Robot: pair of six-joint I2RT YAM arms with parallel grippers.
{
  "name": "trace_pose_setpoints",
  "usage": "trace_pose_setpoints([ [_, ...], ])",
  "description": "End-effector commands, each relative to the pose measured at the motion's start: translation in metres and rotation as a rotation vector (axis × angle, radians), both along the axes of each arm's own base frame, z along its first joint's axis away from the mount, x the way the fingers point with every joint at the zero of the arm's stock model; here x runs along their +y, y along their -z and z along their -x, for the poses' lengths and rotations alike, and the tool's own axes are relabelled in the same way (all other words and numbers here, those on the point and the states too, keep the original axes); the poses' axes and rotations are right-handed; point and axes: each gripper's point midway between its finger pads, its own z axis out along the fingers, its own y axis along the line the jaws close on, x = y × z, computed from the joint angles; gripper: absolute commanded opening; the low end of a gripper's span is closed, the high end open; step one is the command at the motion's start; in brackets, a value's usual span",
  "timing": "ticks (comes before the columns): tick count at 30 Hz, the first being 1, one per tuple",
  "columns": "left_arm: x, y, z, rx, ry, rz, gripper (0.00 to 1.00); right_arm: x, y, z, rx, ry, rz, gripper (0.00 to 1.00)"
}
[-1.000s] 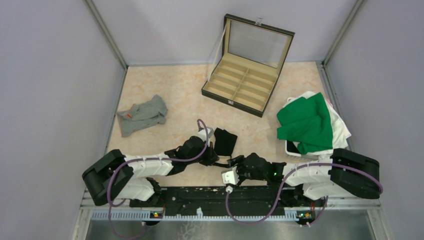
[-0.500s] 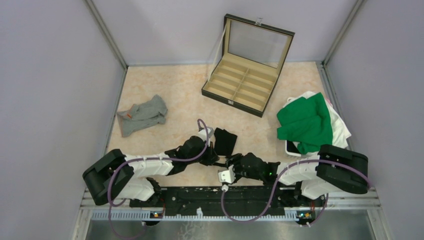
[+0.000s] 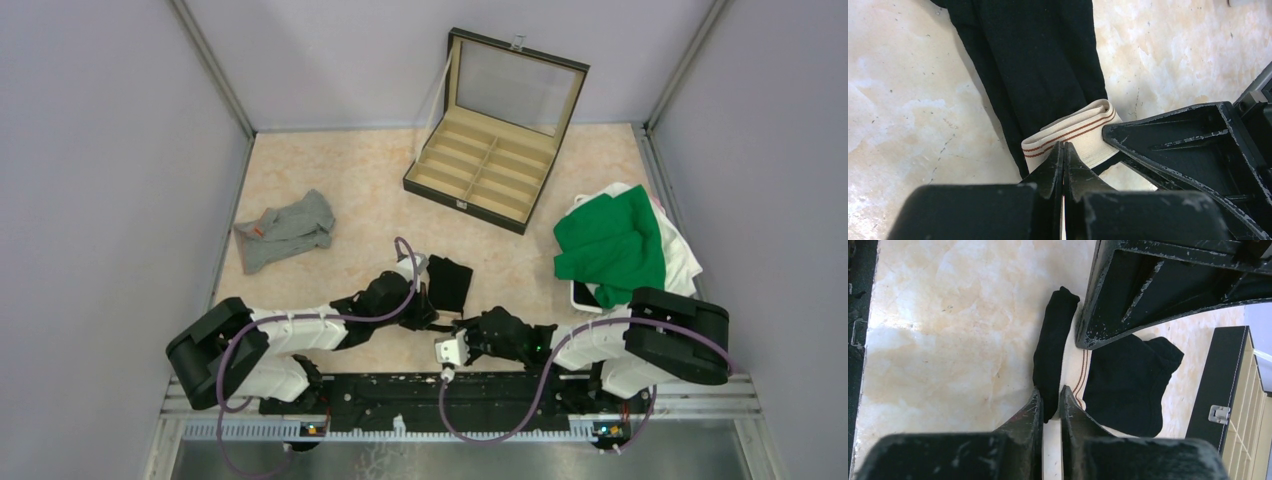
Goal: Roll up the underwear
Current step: Roll the underwear to the center of the board.
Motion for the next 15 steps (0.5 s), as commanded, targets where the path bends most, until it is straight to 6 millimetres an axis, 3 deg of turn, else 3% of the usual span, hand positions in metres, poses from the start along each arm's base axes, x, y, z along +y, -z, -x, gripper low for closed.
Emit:
trace_pose_setpoints([
  [1,0.037,0.038,0.010,0.077,-0.043,-0.171,0.00,0.000,0.009,0.004,0.073,0.031,0.025,0.00],
  [10,0.041,-0.017,-0.013,-0.032,-0.131,-0.057,0.00,0.016,-0.004,0.022,0.245,0.036,-0.047,0.00],
  [15,0.030,-0.041,-0.011,-0.078,-0.068,0.018,0.00,0.025,-0.018,0.034,0.342,0.030,-0.120,0.00],
])
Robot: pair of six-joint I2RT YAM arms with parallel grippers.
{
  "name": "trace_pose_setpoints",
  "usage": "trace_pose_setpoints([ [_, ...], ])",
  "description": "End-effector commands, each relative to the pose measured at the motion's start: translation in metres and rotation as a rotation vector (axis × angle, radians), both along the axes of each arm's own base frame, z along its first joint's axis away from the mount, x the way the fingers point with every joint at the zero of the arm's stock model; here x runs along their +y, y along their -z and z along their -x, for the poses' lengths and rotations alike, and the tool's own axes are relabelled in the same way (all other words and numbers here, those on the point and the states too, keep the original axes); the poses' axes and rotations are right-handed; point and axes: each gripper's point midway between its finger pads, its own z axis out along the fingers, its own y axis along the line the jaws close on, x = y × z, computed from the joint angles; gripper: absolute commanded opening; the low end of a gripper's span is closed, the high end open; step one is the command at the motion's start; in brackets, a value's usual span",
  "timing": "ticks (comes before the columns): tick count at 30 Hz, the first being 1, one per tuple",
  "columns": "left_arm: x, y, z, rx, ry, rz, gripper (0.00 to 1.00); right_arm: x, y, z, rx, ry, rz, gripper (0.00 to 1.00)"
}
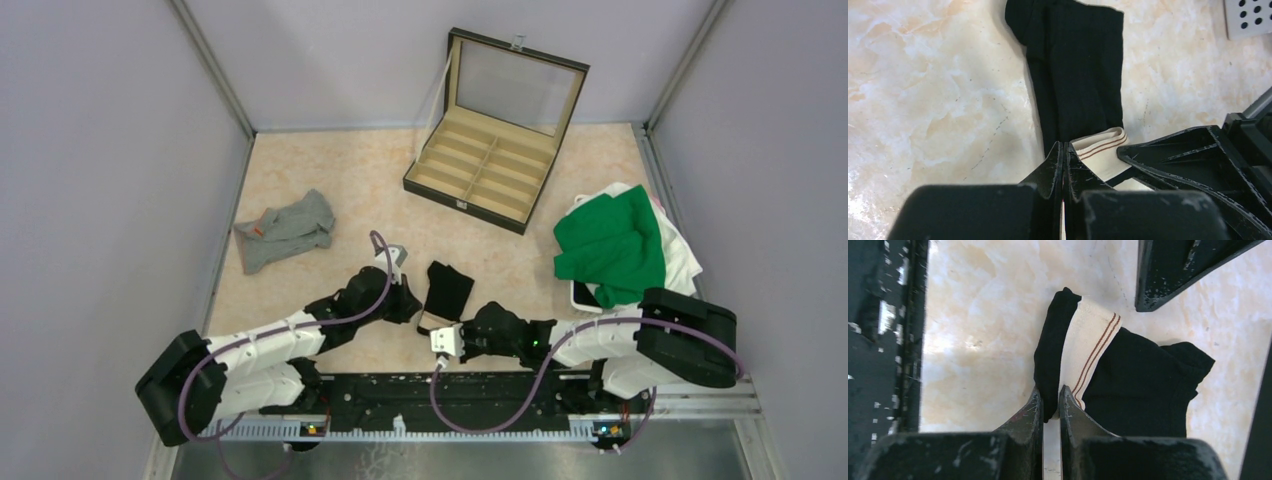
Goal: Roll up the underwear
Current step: Roll the underwear to the center of the board.
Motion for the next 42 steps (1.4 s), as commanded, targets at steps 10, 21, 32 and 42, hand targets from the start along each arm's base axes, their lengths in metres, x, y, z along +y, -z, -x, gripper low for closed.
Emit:
trace_pose_setpoints([
  [10,-0.035,-0.010,0.026,-0.007,0.290,0.101,0.00,0.019,-0.018,0.024,0.244,0.045,-0.132,0.00],
  [21,-0.027,0.028,0.019,0.070,0.232,-0.016,0.00,0.017,-0.028,0.029,0.302,0.068,-0.183,0.00],
  [32,-0.021,0.034,0.022,0.081,0.228,-0.034,0.00,0.017,-0.027,0.039,0.519,0.132,-0.226,0.00],
  [42,-0.022,0.033,0.023,0.079,0.233,-0.029,0.00,0.012,-0.024,0.036,0.755,0.299,-0.337,0.00],
])
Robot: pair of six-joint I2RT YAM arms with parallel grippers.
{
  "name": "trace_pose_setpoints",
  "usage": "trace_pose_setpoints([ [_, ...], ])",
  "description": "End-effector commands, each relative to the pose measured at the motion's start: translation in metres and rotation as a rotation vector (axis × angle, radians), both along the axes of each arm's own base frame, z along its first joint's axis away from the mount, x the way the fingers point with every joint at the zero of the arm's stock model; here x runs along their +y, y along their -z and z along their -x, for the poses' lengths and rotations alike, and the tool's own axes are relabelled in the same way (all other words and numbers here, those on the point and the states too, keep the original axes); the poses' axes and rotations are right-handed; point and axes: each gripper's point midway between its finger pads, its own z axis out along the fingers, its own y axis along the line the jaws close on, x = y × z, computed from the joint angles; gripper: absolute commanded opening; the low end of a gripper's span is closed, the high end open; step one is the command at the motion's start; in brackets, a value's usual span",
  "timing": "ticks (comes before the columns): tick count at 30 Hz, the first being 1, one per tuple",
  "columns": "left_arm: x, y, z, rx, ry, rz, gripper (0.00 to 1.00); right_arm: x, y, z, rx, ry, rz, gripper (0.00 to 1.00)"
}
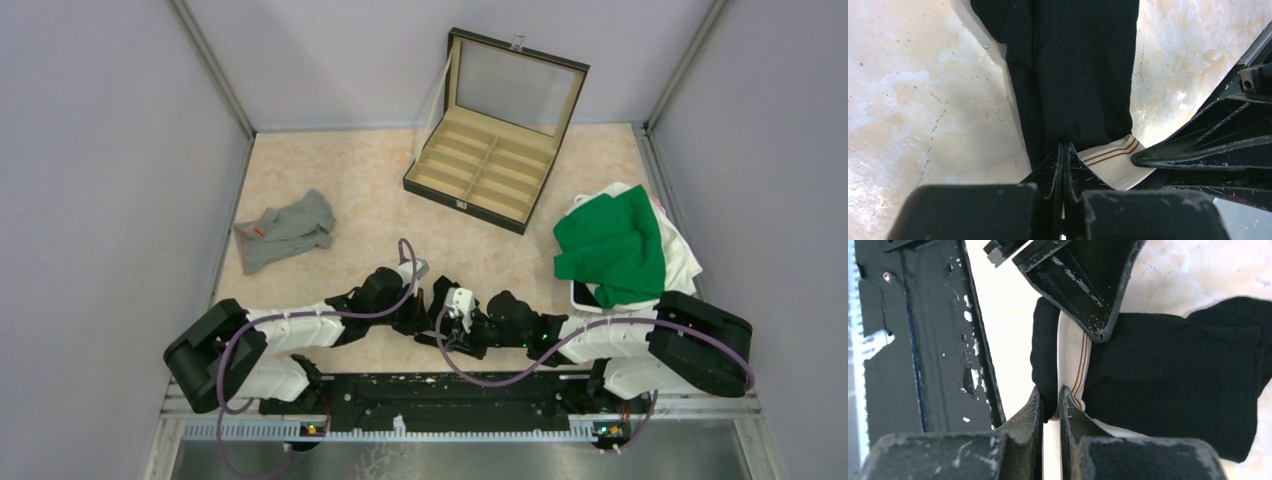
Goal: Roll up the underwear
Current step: Roll the underwear to the center of the board.
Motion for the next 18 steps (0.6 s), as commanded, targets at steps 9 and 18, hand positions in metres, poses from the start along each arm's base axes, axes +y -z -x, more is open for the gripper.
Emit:
trace_pose_setpoints([
  [9,0.002,-0.003,-0.007,-0.038,-0.011,-0.009,0.00,-0.002,0.001,0.004,0.309,0.182,-0.107,0.00],
  [18,-0.008,-0.036,-0.019,-0.093,-0.028,0.046,0.00,-0.013,0.010,0.004,0.347,0.249,-0.111,0.00],
])
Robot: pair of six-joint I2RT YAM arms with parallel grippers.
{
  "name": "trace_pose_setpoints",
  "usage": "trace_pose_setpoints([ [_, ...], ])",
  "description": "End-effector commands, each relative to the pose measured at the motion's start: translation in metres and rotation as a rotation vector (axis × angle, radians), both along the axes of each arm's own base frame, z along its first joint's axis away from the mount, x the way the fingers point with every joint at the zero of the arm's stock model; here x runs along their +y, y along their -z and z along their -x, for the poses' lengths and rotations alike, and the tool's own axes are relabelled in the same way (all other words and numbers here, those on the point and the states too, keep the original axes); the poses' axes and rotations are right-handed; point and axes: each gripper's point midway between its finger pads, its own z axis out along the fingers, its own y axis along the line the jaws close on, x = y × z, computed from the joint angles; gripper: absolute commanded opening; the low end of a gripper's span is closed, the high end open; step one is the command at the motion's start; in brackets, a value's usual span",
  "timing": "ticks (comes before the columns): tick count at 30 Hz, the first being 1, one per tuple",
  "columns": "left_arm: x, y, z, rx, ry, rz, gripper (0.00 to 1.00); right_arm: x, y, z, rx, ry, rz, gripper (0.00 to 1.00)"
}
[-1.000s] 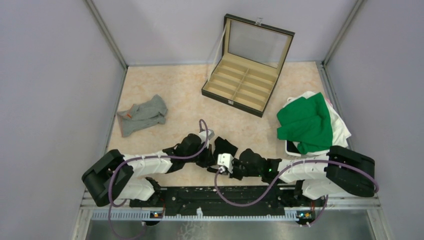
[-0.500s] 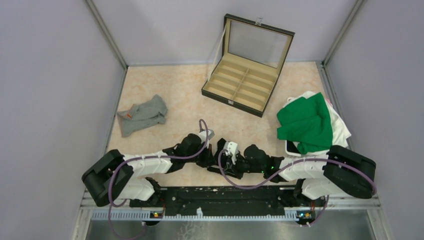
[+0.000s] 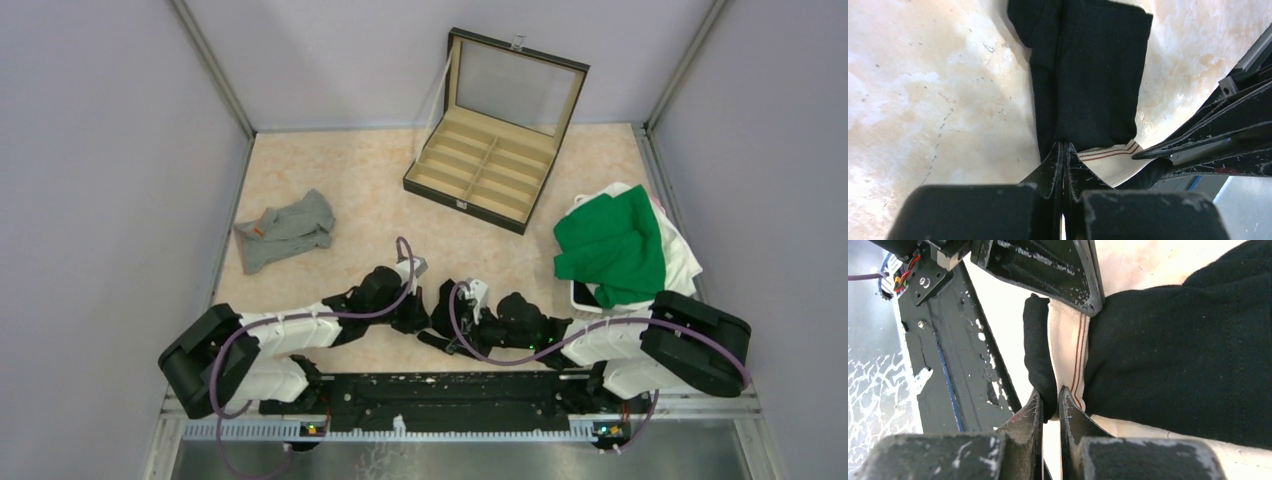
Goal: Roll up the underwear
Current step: Roll the underwear to the center of the board.
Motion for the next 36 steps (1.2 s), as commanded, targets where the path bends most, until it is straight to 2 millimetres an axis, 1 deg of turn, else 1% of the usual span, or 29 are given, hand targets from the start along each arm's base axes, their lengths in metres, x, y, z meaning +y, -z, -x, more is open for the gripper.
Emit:
trace_pose_setpoints([
  [1,-0.012,-0.039,-0.021,-0.097,-0.022,0.055,0.00,-0.007,0.006,0.001,0.042,0.035,0.001,0.00],
  [5,-0.026,-0.070,-0.032,-0.160,-0.003,0.111,0.00,-0.007,0.008,0.002,0.037,0.020,0.014,0.00],
  [7,-0.036,-0.079,-0.032,-0.182,0.044,0.150,0.00,-0.006,0.008,0.002,0.036,0.017,0.011,0.00],
  [8,-0.041,-0.079,-0.031,-0.177,0.073,0.159,0.00,-0.006,0.008,0.003,0.037,0.014,0.012,0.00],
  [12,-0.057,-0.063,-0.023,-0.136,0.175,0.177,0.00,-0.006,0.008,0.002,0.038,0.015,0.013,0.00],
  [17,-0.060,-0.036,-0.026,-0.103,0.182,0.139,0.00,-0.008,0.008,0.002,0.040,0.021,0.008,0.00],
  [21,-0.061,-0.020,-0.028,-0.080,0.179,0.109,0.00,-0.009,0.009,0.002,0.043,0.025,0.007,0.00],
  [24,-0.054,-0.006,-0.034,-0.067,0.131,0.056,0.00,-0.009,0.008,0.002,0.048,0.030,0.002,0.00],
  [27,-0.046,0.004,-0.037,-0.057,0.090,0.018,0.00,-0.010,0.008,0.003,0.062,0.036,-0.004,0.00],
  [31,-0.035,0.014,-0.035,-0.044,0.050,-0.020,0.00,-0.011,0.007,0.005,0.091,0.043,-0.020,0.00],
  [36,-0.021,0.021,-0.030,-0.033,0.008,-0.040,0.00,-0.010,0.007,0.005,0.142,0.054,-0.045,0.00],
])
